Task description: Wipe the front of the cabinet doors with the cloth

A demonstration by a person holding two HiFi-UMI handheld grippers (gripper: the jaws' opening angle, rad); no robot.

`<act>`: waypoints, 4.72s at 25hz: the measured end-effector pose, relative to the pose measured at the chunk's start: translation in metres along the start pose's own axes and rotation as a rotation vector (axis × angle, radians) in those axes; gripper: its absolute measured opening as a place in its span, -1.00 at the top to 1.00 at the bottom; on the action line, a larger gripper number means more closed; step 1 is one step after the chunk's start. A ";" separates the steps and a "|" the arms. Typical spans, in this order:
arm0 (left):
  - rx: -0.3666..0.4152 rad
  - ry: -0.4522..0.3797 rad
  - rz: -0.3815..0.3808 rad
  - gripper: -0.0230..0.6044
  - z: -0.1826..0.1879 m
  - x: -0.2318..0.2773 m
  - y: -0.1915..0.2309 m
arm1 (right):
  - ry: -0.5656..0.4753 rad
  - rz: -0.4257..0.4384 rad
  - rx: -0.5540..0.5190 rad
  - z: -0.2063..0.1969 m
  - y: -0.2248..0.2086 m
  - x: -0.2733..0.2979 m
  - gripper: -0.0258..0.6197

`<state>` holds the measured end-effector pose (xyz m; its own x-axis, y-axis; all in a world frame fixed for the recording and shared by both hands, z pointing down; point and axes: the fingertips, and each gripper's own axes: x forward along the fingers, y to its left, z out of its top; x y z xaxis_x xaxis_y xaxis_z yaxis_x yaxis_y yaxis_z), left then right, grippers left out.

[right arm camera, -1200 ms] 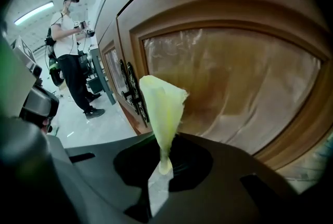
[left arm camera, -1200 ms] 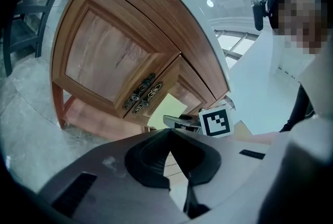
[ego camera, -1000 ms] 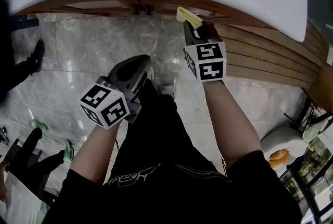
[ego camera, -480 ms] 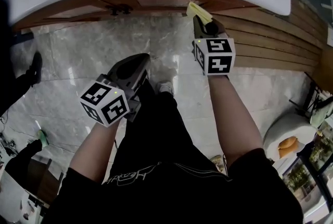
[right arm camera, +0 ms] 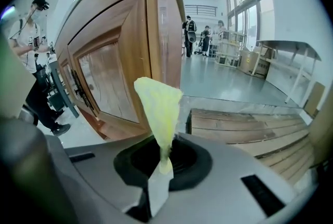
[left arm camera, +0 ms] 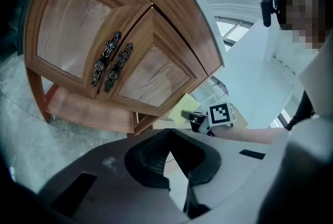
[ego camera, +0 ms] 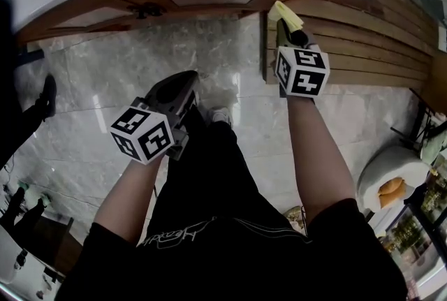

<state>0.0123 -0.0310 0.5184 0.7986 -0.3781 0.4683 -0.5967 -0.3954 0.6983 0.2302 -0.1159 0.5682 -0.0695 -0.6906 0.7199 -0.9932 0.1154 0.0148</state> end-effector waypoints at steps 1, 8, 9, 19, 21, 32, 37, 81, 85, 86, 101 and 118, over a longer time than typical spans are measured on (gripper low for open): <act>0.001 0.001 -0.001 0.91 -0.002 0.001 -0.002 | 0.001 -0.002 0.005 -0.002 -0.001 -0.002 0.80; -0.006 0.000 0.006 0.91 -0.014 -0.001 -0.007 | 0.005 0.034 -0.027 -0.014 0.010 -0.011 0.80; -0.007 0.000 0.007 0.91 -0.016 -0.002 -0.006 | 0.005 0.046 -0.036 -0.015 0.015 -0.011 0.80; -0.053 -0.042 0.062 0.91 -0.022 -0.028 0.027 | 0.041 0.198 -0.151 -0.028 0.100 0.002 0.80; -0.068 -0.054 0.080 0.91 -0.022 -0.037 0.038 | 0.039 0.231 -0.171 -0.025 0.121 0.006 0.80; -0.141 -0.113 0.162 0.91 -0.015 -0.081 0.097 | 0.052 0.383 -0.294 -0.016 0.219 0.037 0.80; -0.178 -0.122 0.194 0.91 -0.015 -0.094 0.116 | 0.056 0.404 -0.313 -0.010 0.240 0.052 0.80; -0.182 -0.004 0.167 0.91 -0.047 -0.067 0.107 | 0.017 0.269 -0.224 -0.001 0.198 0.098 0.80; -0.169 0.013 0.154 0.91 -0.051 -0.060 0.099 | 0.026 0.231 -0.162 -0.007 0.177 0.095 0.80; -0.166 0.017 0.153 0.91 -0.052 -0.059 0.097 | 0.027 0.219 -0.153 -0.009 0.172 0.094 0.80; -0.129 0.050 0.150 0.91 -0.068 -0.039 0.062 | 0.034 0.087 -0.051 -0.027 0.087 0.075 0.80; -0.082 0.041 0.139 0.91 -0.052 -0.008 0.018 | 0.039 -0.018 0.051 -0.047 -0.001 0.047 0.80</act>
<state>-0.0001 0.0086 0.5553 0.7124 -0.3890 0.5840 -0.6945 -0.2715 0.6663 0.2324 -0.1149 0.6340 -0.0490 -0.6637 0.7464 -0.9978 0.0659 -0.0068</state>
